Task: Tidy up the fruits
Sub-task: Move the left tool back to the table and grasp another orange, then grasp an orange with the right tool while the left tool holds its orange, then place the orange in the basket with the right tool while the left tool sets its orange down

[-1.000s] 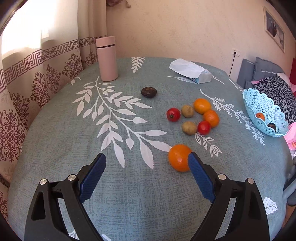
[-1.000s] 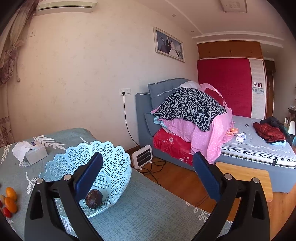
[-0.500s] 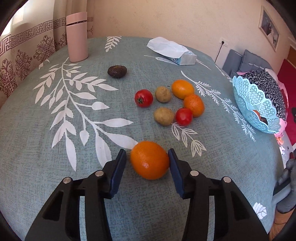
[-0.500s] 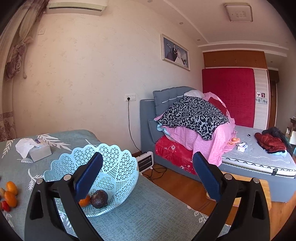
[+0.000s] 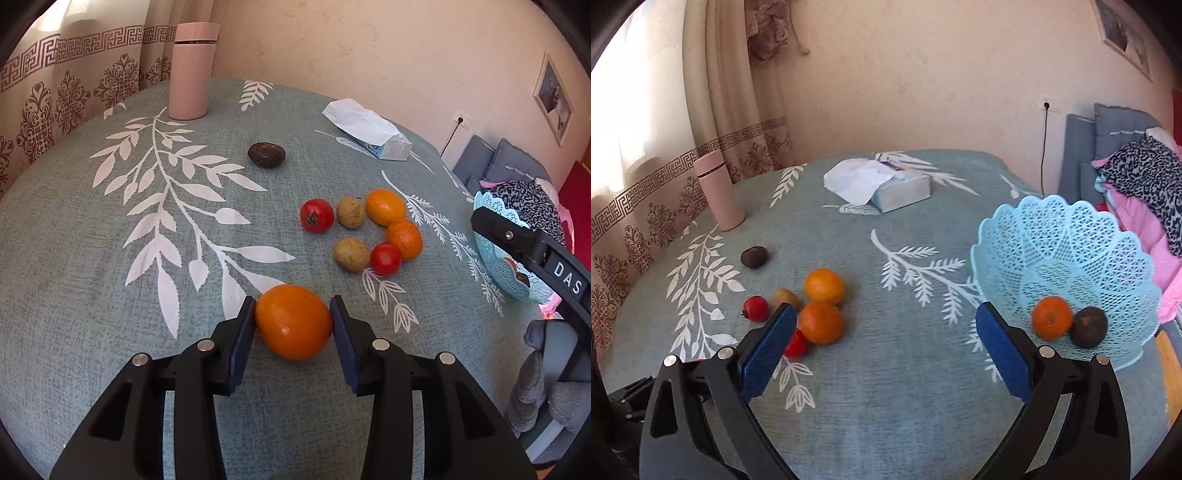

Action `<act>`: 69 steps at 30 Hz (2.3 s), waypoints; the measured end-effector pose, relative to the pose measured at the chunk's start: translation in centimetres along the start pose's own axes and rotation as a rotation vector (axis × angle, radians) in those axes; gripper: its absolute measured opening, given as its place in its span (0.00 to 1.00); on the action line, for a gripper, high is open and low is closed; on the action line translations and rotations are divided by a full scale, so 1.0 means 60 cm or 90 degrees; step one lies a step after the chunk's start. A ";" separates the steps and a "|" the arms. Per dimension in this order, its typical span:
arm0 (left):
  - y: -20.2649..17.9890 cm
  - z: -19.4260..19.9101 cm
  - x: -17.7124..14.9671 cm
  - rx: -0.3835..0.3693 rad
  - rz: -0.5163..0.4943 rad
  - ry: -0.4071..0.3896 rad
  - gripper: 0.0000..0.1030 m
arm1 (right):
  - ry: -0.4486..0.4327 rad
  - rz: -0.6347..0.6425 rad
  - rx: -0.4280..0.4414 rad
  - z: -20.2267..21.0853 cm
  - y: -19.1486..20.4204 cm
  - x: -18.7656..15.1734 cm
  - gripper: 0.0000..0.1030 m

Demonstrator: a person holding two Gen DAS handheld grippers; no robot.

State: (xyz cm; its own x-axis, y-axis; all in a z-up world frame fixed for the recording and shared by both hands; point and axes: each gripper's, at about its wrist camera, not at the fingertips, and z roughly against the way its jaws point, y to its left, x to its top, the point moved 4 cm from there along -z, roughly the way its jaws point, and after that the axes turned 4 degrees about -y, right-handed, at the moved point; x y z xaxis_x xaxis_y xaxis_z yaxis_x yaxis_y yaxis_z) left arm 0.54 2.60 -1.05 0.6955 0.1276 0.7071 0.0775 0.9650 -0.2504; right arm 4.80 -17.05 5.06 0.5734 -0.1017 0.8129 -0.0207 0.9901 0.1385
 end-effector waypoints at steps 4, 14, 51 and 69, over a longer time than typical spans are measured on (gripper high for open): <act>0.009 -0.002 0.002 0.003 0.018 0.001 0.40 | 0.062 -0.017 0.027 -0.051 0.025 -0.001 0.81; 0.009 -0.002 0.002 0.006 0.021 -0.002 0.40 | 0.145 -0.044 0.063 -0.124 0.056 -0.037 0.54; -0.005 0.016 0.007 0.009 -0.001 -0.045 0.40 | -0.050 -0.135 -0.112 0.036 -0.167 0.016 0.39; -0.015 0.039 0.013 0.009 -0.021 -0.083 0.40 | -0.099 -0.245 -0.191 0.087 -0.276 0.021 0.71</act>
State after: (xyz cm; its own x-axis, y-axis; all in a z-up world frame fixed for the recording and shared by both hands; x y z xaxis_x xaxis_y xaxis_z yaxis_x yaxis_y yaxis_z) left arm -0.66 2.36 1.28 0.5940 0.1237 0.7949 0.0884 0.9721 -0.2174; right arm 1.58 -34.09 6.77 0.3649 -0.4544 0.8126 0.4168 0.8602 0.2938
